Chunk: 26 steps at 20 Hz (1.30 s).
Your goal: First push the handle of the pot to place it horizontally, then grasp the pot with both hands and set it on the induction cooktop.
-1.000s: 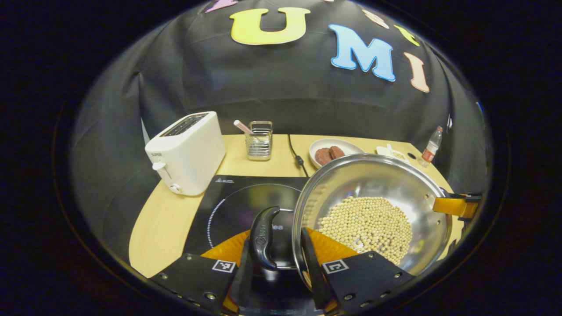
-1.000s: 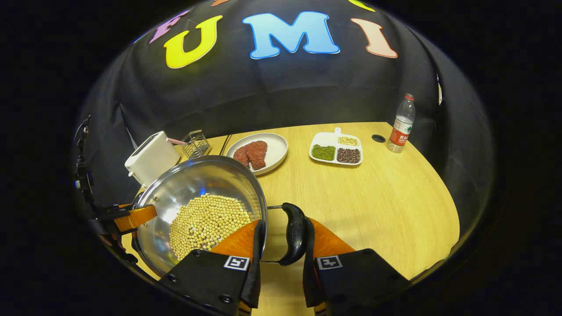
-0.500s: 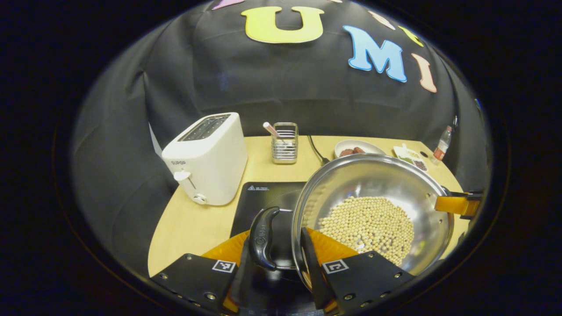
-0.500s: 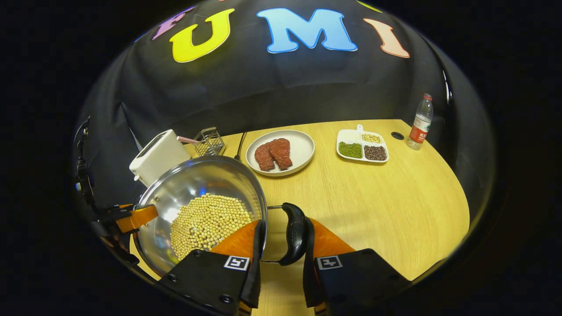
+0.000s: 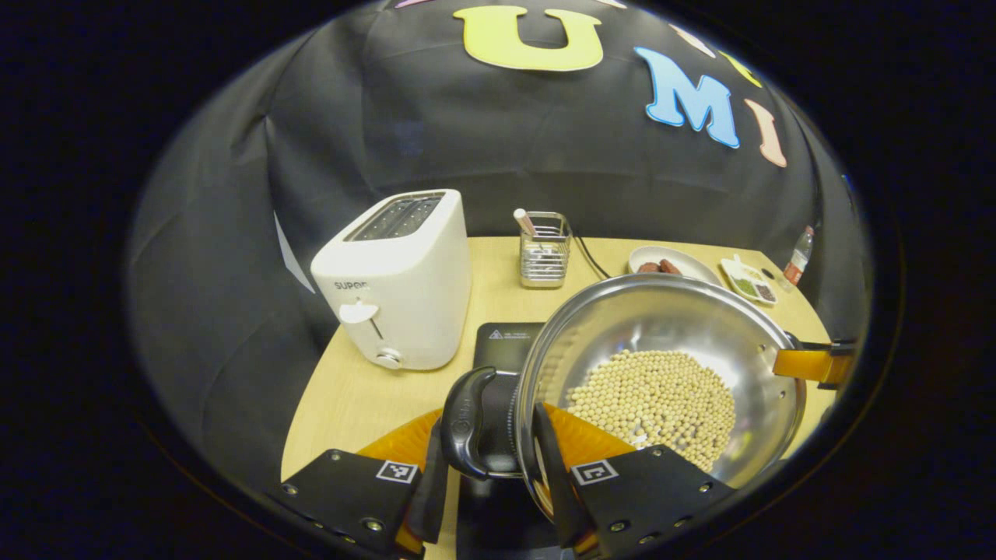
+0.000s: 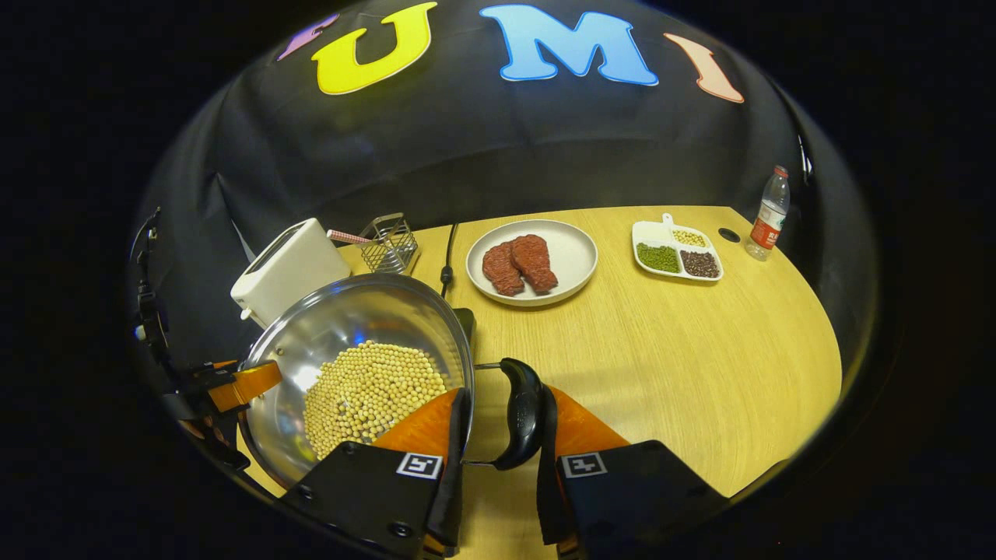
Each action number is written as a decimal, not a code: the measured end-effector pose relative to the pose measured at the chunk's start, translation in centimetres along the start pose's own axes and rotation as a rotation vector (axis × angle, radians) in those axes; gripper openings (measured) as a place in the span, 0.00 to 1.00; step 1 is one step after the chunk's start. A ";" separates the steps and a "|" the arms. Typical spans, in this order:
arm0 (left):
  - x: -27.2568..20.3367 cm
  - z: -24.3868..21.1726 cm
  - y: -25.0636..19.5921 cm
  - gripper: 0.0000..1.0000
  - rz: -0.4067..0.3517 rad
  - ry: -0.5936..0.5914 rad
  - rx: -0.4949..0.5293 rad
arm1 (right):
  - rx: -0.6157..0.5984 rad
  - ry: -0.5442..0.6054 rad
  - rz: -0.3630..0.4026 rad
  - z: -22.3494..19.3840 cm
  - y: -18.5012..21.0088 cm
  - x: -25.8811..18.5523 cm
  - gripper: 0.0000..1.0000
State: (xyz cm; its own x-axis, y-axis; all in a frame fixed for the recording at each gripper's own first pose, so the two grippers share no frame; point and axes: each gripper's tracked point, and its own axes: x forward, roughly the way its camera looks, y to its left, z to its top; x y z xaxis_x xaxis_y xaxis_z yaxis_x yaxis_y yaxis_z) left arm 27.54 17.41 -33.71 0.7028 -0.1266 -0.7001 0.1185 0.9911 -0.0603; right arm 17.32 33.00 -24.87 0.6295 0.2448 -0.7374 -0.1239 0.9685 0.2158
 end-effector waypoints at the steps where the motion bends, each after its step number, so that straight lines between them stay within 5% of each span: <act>1: 0.4 0.1 0.4 0.56 0.002 -0.002 0.000 | -0.002 -0.005 0.002 0.2 0.5 0.3 0.41; 12: 1.3 1.1 3.1 0.58 0.006 -0.029 0.002 | -0.004 -0.027 0.019 1.0 2.6 1.5 0.41; 15: 1.2 1.2 3.5 0.64 0.050 -0.074 0.021 | -0.016 -0.049 0.075 1.0 3.4 1.2 0.53; 17: 0.7 1.5 4.1 0.70 0.095 -0.103 0.031 | -0.025 -0.080 0.108 1.7 3.8 0.7 0.70; 18: 0.4 1.6 4.1 0.81 0.101 -0.113 0.018 | -0.033 -0.100 0.115 2.0 3.9 0.4 0.97; 26: -5.9 5.8 2.4 0.78 0.137 -0.307 -0.046 | -0.103 -0.299 0.099 6.3 -0.1 -5.9 0.93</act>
State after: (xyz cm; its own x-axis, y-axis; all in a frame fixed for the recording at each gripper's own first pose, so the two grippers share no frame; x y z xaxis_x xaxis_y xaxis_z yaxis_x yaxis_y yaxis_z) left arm 27.76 20.27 -25.60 0.8892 0.0087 -0.4574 -0.0188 0.9997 -0.0176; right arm 18.48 31.13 -16.48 0.8057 0.3294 -0.4923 -0.2636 0.9437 0.2000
